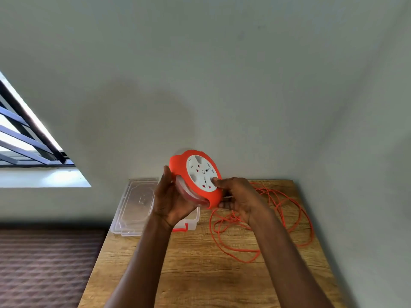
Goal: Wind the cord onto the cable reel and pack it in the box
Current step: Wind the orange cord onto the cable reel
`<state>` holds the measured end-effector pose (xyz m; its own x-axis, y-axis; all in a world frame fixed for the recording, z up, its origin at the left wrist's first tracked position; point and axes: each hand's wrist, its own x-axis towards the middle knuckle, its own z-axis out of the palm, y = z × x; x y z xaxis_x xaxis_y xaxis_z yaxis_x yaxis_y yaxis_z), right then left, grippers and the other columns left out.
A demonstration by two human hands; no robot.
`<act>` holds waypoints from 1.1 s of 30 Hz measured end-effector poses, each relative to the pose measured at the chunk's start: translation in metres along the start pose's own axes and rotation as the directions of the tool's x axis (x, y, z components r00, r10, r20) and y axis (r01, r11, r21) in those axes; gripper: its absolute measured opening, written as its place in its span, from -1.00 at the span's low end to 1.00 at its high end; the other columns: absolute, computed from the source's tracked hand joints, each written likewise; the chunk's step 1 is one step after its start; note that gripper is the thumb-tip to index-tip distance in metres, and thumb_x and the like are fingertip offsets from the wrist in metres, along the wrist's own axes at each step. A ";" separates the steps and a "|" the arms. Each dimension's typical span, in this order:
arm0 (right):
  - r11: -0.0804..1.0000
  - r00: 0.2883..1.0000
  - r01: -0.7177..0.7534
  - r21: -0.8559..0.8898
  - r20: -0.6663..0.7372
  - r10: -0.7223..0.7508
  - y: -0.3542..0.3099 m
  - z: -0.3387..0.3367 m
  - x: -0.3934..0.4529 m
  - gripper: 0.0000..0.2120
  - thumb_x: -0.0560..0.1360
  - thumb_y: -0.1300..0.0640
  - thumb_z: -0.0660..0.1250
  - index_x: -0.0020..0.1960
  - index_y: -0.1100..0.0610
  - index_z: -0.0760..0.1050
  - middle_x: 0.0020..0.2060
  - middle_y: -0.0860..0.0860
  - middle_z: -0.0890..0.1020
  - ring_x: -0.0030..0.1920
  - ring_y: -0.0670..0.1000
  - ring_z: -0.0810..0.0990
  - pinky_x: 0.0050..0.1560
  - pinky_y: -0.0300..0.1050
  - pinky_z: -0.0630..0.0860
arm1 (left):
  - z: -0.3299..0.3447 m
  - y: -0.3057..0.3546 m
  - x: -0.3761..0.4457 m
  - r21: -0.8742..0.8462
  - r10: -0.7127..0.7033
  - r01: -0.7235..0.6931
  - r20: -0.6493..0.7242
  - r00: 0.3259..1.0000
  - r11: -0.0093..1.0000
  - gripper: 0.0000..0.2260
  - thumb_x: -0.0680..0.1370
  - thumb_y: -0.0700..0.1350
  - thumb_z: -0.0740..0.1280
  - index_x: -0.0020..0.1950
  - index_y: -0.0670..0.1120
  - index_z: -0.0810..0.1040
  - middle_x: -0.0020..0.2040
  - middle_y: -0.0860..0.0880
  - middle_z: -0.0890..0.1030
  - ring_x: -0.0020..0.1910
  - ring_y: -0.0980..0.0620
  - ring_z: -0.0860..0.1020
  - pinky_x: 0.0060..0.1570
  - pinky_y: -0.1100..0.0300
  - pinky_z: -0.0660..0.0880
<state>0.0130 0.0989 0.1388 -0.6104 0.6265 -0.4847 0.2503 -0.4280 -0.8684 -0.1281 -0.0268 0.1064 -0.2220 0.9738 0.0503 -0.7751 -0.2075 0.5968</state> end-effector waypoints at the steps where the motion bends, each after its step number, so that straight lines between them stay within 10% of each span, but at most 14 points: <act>1: 1.000 1.000 -0.010 -0.012 0.027 0.010 -0.002 -0.001 -0.001 -0.65 0.46 0.07 0.56 0.10 0.29 0.63 -0.01 0.28 0.69 -0.16 0.15 0.67 -0.26 -0.08 0.66 | -0.004 0.003 -0.001 0.001 -0.004 0.004 0.031 1.000 1.000 -0.15 0.43 0.13 0.64 0.61 -0.18 0.42 0.58 -0.29 0.41 0.56 -0.34 0.38 0.59 -0.37 0.12; 7: 0.940 0.994 0.086 -0.330 0.093 -0.059 -0.013 -0.001 -0.004 -0.67 0.53 -0.05 0.49 0.05 0.17 0.49 -0.16 0.18 0.73 -0.31 0.08 0.72 -0.27 -0.02 0.68 | -0.012 0.007 0.003 0.001 -0.036 0.036 0.079 0.996 0.999 -0.03 0.34 0.22 0.67 0.62 -0.14 0.41 0.59 -0.29 0.41 0.55 -0.36 0.38 0.57 -0.42 0.12; 11: 0.452 0.874 0.280 -0.847 0.029 -0.486 -0.008 -0.003 -0.006 -0.68 0.48 -0.19 0.48 0.05 0.00 0.52 -0.11 -0.08 0.65 -0.15 -0.05 0.65 -0.22 -0.10 0.57 | -0.002 -0.003 0.015 -0.035 -0.085 0.086 0.031 0.996 0.996 -0.16 0.45 0.32 0.52 0.60 -0.09 0.44 0.52 -0.25 0.50 0.48 -0.32 0.46 0.46 -0.34 0.36; 16: 0.279 0.673 0.633 -0.722 0.337 -0.659 -0.005 -0.004 -0.005 -0.51 0.49 0.17 0.49 0.34 -0.20 0.55 0.23 -0.11 0.49 0.27 -0.05 0.42 0.12 -0.17 0.50 | -0.005 -0.009 0.022 -0.080 -0.129 0.120 -0.116 0.985 0.990 -0.20 0.55 0.47 0.23 0.61 -0.05 0.43 0.44 -0.21 0.54 0.38 -0.28 0.52 0.35 -0.29 0.45; 21: 0.274 0.693 0.648 -0.711 0.400 -0.600 -0.003 -0.008 0.001 -0.49 0.49 0.15 0.52 0.34 -0.27 0.57 0.27 -0.13 0.49 0.29 -0.05 0.37 0.24 -0.08 0.47 | -0.016 -0.005 0.024 -0.077 -0.161 0.150 -0.174 0.971 0.986 -0.24 0.61 0.46 0.15 0.53 -0.09 0.54 0.43 -0.23 0.59 0.35 -0.31 0.59 0.36 -0.31 0.48; 26: 0.190 0.694 0.589 -0.785 0.372 -0.616 -0.001 -0.009 0.009 -0.44 0.47 0.03 0.49 0.37 -0.39 0.47 0.15 -0.17 0.57 0.15 -0.07 0.40 -0.01 -0.19 0.41 | -0.013 -0.002 0.027 -0.037 -0.247 0.244 -0.207 0.947 0.969 -0.18 0.57 0.48 0.23 0.63 -0.06 0.41 0.63 -0.24 0.37 0.60 -0.35 0.31 0.58 -0.44 0.07; 33: 0.471 0.699 0.395 -0.789 -0.075 -0.711 0.009 0.010 0.013 -0.32 0.30 -0.56 0.32 0.23 -0.15 0.63 -0.04 -0.13 0.76 -0.13 -0.15 0.72 -0.27 -0.27 0.59 | -0.004 -0.006 0.031 0.041 -0.165 0.187 -0.316 0.934 0.982 -0.29 0.58 0.41 0.29 0.49 -0.10 0.58 0.41 -0.27 0.60 0.34 -0.29 0.58 0.46 -0.31 0.39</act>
<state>0.0001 0.0968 0.1258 -0.5485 0.7910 0.2710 0.4695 0.5595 -0.6830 -0.1328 0.0043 0.1018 -0.2664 0.9147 -0.3040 -0.7782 -0.0180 0.6278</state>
